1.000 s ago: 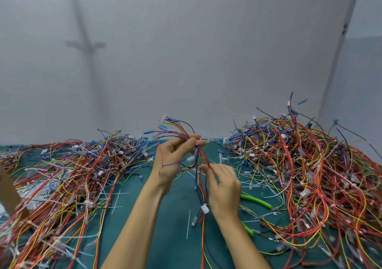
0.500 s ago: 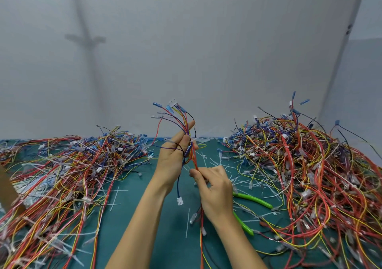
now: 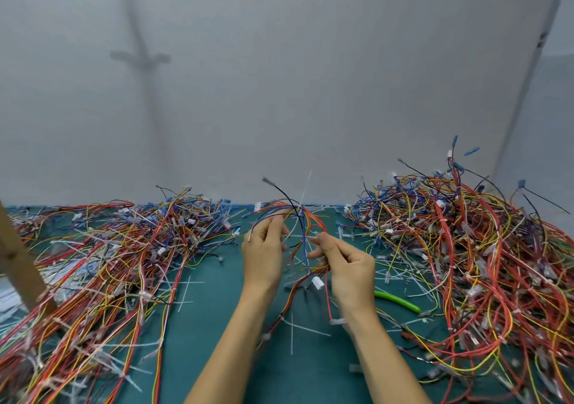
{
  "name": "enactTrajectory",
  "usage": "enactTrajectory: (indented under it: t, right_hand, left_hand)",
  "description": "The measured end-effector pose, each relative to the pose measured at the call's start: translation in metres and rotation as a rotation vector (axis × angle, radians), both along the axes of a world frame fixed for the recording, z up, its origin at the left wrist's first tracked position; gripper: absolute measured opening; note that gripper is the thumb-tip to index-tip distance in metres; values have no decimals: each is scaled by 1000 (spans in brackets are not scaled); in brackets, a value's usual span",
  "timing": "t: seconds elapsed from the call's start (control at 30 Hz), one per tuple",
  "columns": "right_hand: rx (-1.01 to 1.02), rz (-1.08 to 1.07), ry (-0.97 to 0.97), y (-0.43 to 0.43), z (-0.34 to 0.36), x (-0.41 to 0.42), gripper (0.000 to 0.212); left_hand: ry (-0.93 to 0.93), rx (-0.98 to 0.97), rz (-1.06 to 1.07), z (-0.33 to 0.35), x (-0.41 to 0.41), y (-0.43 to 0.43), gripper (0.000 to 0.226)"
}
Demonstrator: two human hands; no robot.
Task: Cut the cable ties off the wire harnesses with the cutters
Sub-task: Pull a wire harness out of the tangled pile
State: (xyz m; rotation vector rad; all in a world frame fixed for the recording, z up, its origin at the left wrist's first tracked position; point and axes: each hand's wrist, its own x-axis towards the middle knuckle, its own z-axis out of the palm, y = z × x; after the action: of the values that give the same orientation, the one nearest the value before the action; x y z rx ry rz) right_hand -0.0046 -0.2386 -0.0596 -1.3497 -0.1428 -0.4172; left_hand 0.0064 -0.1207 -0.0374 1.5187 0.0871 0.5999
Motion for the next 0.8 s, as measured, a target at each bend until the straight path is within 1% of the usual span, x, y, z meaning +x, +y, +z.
enactTrajectory:
  t: [0.1, 0.17, 0.2, 0.27, 0.3, 0.33, 0.37, 0.43, 0.47, 0.53, 0.6, 0.67, 0.73, 0.8]
  right_hand:
    - [82, 98, 13, -2, 3, -2, 27]
    - [127, 165, 43, -3, 4, -3, 31]
    - [141, 199, 61, -4, 4, -3, 33]
    - [154, 258, 83, -4, 4, -3, 34]
    - [160, 277, 87, -4, 4, -3, 34]
    - [170, 287, 88, -4, 5, -3, 33]
    - [180, 286, 86, -4, 5, -3, 31]
    - [186, 272, 76, -4, 4, -2, 25]
    - [187, 268, 73, -4, 3, -1, 22]
    - [196, 263, 66, -3, 2, -1, 16]
    - [190, 251, 57, -1, 1, 0, 12]
    - [186, 232, 48, 1, 0, 0, 10]
    - [169, 208, 34, 0, -2, 1, 11]
    - [143, 182, 10, -1, -4, 1, 9]
  left_hand:
    - [26, -84, -141, 0, 0, 8, 32]
    - [69, -109, -197, -3, 0, 12, 34]
    - [94, -133, -211, -5, 1, 13, 30]
    - [143, -214, -208, -8, 2, 13, 18]
    - [160, -240, -170, -8, 3, 12, 14]
    - [159, -224, -101, -9, 3, 12, 9]
    - [138, -158, -5, -9, 3, 12, 5]
    - [40, 77, 225, -10, 0, 10, 12]
    - [-42, 190, 309, -9, -3, 9, 15]
    - [-248, 354, 371, -8, -9, 5, 16]
    - [-405, 473, 307, -9, -11, 0, 14]
    - [-462, 564, 171, -11, -13, -3, 12]
    - [-425, 595, 71, -14, -12, -5, 18]
    - [-367, 542, 33, -17, -11, -8, 17]
